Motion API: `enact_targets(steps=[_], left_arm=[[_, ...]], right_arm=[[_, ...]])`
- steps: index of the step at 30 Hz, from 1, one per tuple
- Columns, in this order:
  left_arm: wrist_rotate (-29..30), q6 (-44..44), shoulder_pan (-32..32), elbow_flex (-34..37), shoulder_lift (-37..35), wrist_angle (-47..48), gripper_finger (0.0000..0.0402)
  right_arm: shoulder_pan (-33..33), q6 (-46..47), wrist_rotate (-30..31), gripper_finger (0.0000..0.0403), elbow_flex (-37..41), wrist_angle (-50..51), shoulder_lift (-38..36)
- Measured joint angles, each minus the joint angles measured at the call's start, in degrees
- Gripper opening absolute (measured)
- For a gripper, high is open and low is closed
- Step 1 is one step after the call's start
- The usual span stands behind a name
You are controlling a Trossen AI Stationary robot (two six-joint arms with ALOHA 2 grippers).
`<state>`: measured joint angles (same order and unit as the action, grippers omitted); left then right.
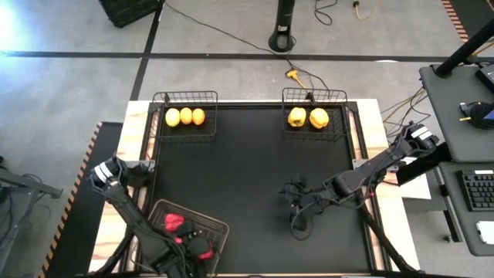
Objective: Sort produce into baskets
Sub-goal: Put the red bell pepper into the gold wire basket, then adjust the gold wire basket
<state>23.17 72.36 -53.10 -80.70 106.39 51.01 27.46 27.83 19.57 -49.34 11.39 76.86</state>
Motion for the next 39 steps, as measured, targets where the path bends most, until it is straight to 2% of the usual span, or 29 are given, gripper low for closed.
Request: enact_targets(steps=[6, 13, 19, 22, 25, 31, 35, 36, 39], left_arm=[[-2.87, 0.24, 0.06, 2.79, 0.0, 1.1, 0.0266], [-9.3, 1.73, -0.04, 7.08, 0.0, -0.04, 0.0268], [-9.28, 1.88, 0.09, 7.75, 0.0, 0.9, 0.0353], [-8.92, 1.73, 0.13, 5.79, 0.0, 6.51, 0.0387], [-7.03, 2.72, 0.11, 2.58, 0.0, 14.15, 0.0387], [2.82, 7.47, 0.11, -5.94, -0.1, 28.24, 0.037], [5.41, 11.14, 0.64, -10.21, -0.16, 38.8, 0.0367], [5.67, 12.62, 1.15, -10.39, -0.39, 40.01, 0.0366], [7.87, 9.84, 3.35, -8.71, -3.05, 37.99, 0.0363]], right_arm=[[0.01, 1.07, -0.02, 0.04, 0.0, 0.3, -0.02], [0.02, 2.26, -0.04, 0.04, 0.0, 0.32, -0.02], [0.02, 2.75, -0.04, 0.04, 0.0, 0.16, -0.02], [0.02, 3.7, -0.06, 0.04, 0.0, 0.17, -0.02], [0.02, 3.72, -0.06, 0.04, 0.0, 0.27, -0.02], [0.02, 3.72, -0.06, 0.04, 0.0, 0.25, -0.04], [0.02, 3.69, -0.1, 0.04, -0.02, 0.25, -0.04], [0.02, 3.65, -0.13, 0.04, -0.02, 0.25, -0.04], [0.02, 3.22, -0.09, 0.04, -0.02, 0.23, -0.04]])
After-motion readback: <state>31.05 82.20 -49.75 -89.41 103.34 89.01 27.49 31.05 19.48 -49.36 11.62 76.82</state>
